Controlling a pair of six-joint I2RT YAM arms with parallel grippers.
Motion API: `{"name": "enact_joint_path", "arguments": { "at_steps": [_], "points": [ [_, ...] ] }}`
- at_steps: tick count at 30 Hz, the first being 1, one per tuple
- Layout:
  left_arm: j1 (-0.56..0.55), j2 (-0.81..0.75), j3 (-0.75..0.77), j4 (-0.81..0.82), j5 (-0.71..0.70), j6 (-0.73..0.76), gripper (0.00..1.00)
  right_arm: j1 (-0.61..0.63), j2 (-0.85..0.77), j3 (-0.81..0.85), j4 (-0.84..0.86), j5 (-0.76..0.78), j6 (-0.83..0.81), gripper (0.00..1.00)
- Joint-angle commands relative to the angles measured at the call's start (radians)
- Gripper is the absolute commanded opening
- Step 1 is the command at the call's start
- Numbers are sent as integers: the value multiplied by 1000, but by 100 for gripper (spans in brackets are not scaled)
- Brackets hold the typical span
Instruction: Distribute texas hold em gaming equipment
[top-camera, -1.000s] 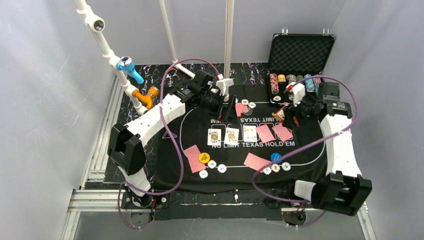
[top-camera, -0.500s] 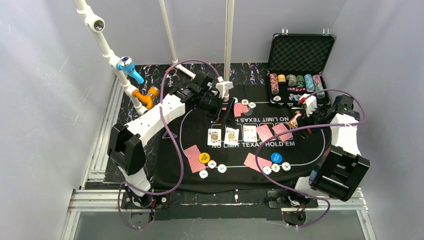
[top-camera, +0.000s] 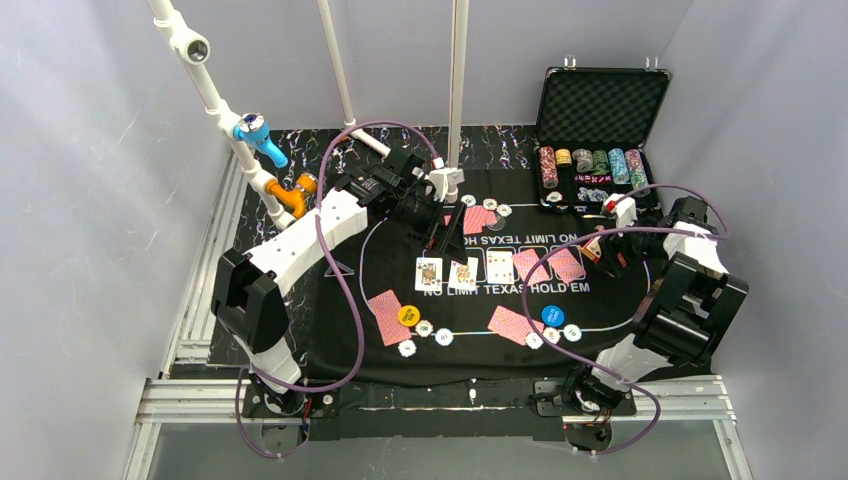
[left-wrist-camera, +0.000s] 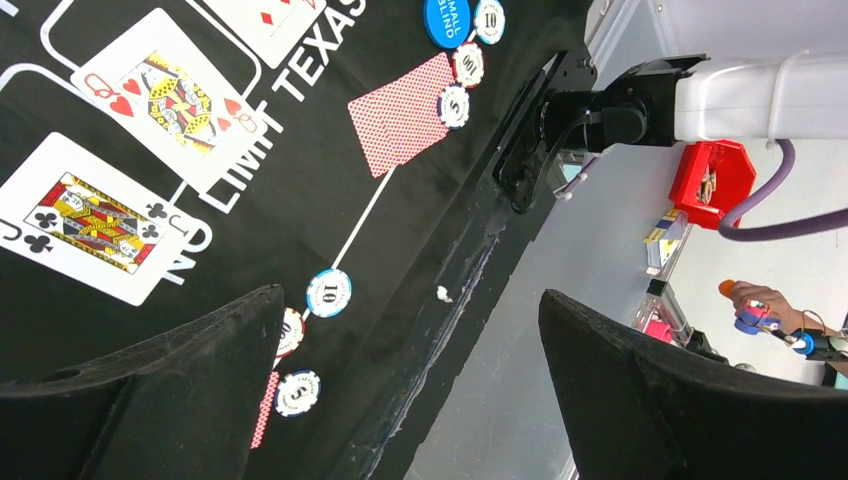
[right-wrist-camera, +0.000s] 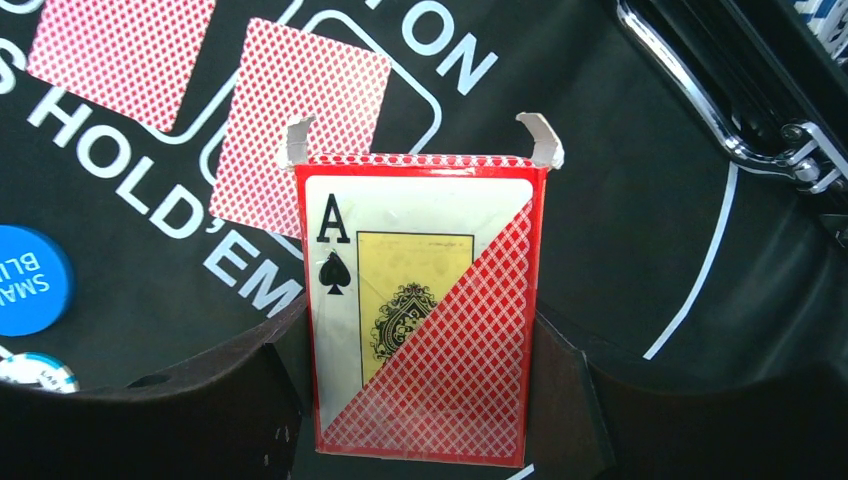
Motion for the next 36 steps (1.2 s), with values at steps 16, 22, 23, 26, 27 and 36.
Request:
{"name": "enact_joint_path", "arguments": {
  "at_steps": [16,22,23,26,27,36],
  "points": [
    [29,-9,24,-117,-43,77,98,-53,174,16,92,30,-90,14],
    [38,-5,9,-144,-70,130,98,-61,179,26,70,37,-100,33],
    [37,-7,7,-147,-73,140,98,-61,176,30,65,39,-100,36],
    [38,-11,1,-154,-78,174,98,-63,159,38,37,38,-106,54],
    [37,-12,-2,-157,-80,186,98,-62,151,42,28,36,-106,62],
    [37,-44,-58,-167,-103,277,98,-62,47,76,-109,5,-150,98]
  ]
}}
